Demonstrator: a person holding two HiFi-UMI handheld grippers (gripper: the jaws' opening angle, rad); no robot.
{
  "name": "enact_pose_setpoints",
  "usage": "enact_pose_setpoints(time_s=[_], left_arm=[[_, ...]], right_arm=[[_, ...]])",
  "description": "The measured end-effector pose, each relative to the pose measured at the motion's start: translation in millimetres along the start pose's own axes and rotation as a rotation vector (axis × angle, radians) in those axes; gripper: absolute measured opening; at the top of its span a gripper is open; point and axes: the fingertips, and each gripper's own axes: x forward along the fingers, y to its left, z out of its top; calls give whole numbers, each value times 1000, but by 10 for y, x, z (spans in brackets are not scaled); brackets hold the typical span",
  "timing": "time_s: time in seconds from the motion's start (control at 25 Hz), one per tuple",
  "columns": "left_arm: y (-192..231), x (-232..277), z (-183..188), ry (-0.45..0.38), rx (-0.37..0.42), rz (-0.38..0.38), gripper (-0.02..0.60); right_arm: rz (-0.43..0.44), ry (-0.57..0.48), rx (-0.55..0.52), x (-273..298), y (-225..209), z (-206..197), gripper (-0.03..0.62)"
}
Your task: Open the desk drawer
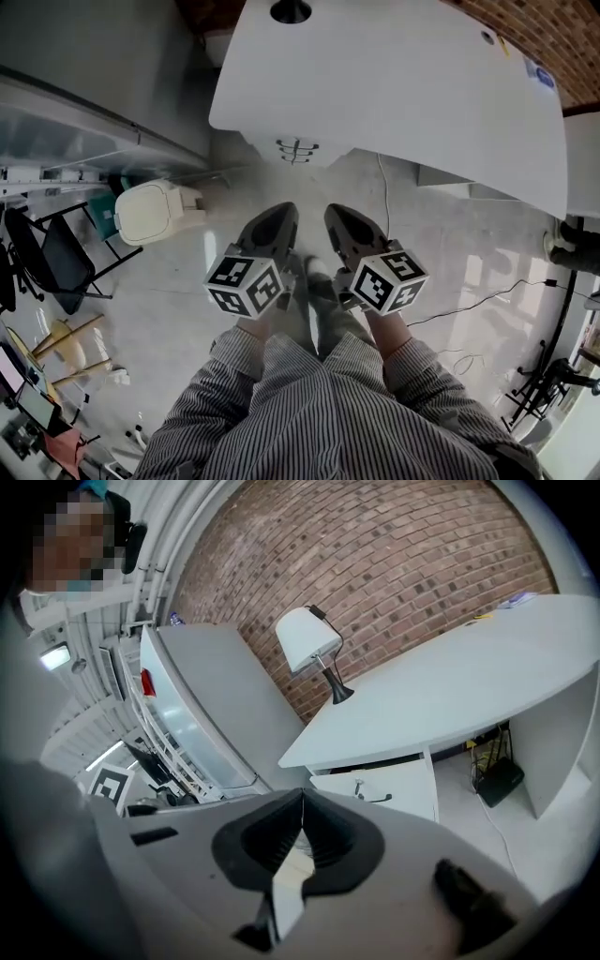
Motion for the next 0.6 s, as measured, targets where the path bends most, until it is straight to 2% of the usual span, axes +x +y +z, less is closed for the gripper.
enact_pose_setpoints(time_s=[0.32, 0.6], left_arm=[[422, 267, -289, 29, -85, 23, 11], [693, 581, -428, 18, -205, 15, 11]], right_arm=[[-27, 33, 29, 322, -303, -294, 17], [13, -2, 197, 685, -564, -421, 17]])
